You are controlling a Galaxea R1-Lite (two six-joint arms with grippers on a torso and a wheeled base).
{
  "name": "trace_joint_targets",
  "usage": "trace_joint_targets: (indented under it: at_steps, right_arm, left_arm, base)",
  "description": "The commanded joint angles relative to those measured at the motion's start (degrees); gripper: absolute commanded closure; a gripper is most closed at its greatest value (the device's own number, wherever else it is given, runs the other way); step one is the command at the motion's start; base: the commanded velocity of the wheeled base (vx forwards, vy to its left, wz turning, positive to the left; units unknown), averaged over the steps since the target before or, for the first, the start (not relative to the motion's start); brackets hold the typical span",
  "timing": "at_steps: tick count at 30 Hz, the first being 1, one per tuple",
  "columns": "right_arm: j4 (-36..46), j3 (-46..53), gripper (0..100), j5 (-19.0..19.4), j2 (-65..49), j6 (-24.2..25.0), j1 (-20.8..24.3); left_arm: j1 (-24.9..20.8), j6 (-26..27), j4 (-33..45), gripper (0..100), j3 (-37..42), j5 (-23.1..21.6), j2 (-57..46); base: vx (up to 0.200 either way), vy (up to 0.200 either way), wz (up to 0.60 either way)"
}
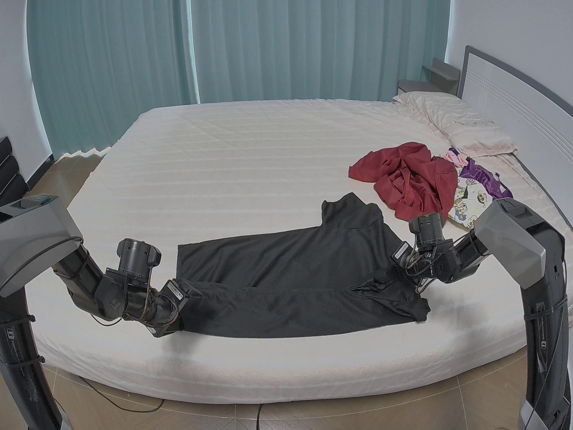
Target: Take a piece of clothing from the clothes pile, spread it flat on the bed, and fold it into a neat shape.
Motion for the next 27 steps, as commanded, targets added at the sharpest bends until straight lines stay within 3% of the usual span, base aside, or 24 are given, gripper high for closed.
trace_joint_targets:
  at_steps: [1, 27]
  right_arm:
    - [0.08, 1.76, 100, 0.01, -3.44, 0.47, 0.12]
    - [7.64, 18.11, 100, 0.36, -26.91, 0.2, 4.69]
  left_arm:
    - [0.0, -0.05, 0.0, 0, -0.01, 0.03, 0.05]
    - [0.0, -0.05, 0.0, 0, -0.01, 0.03, 0.05]
  base:
    - [0.0, 0.0, 0.0]
    - [0.0, 0.0, 0.0]
